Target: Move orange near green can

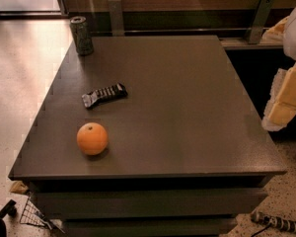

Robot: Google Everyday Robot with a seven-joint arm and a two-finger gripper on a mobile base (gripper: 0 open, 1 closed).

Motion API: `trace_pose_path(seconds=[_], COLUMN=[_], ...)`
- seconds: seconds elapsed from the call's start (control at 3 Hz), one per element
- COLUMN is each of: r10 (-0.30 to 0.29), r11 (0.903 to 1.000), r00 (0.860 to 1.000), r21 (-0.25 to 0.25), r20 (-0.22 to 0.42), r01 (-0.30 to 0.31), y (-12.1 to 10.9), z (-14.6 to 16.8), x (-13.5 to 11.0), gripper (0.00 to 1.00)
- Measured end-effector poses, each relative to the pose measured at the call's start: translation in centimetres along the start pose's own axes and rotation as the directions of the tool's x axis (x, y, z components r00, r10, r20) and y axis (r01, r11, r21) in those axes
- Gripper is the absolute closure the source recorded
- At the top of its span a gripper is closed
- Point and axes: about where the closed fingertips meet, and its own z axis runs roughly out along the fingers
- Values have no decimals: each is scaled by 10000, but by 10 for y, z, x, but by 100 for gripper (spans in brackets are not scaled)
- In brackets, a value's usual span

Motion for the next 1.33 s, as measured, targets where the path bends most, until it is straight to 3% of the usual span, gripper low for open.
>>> trace_pose_path(seconds=[0.33,0.67,1.0,1.33], r10=[0,-102,-363,-462], r11=[10000,9997,9984,9934], r00=[10000,9904,9420,8450], r21=[2,-196,-277,-644], r20=[1,1382,3336,5328], r01=[0,130,483,950], y=[0,3,7,16], z=[0,19,50,81], x=[0,-23,-55,-93], gripper=[0,0,0,0])
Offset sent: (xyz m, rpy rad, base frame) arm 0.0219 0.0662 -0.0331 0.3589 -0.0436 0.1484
